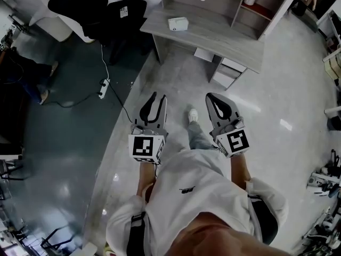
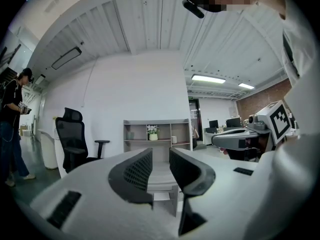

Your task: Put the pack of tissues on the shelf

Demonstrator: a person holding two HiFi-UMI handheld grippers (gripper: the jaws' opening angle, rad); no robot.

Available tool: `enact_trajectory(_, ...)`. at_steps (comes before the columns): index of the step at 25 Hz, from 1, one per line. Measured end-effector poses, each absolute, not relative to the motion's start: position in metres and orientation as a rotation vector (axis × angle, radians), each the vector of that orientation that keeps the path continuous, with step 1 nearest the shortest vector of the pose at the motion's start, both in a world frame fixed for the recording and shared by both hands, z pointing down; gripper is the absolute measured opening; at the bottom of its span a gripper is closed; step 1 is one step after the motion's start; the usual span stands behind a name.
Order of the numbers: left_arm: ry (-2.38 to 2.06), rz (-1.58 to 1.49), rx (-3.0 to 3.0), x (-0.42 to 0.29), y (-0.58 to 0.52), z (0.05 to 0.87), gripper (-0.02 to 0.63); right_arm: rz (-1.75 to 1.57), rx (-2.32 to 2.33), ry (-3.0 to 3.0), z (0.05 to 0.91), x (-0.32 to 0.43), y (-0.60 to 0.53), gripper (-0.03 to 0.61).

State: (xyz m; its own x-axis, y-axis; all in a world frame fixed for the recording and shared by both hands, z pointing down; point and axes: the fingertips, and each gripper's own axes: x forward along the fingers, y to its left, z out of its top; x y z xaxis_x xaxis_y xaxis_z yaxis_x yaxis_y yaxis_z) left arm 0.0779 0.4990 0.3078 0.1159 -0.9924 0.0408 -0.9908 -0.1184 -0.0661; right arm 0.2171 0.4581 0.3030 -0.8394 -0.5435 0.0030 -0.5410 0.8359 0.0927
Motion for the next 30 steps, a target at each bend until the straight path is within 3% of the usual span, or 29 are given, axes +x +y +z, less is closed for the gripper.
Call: enact_trajectory(30,2.187,-0.204,-2.33,-0.003,0.204,0.344,0.121,-0.006,0.701,-2.961,0.345,0.126,0.161,0.026)
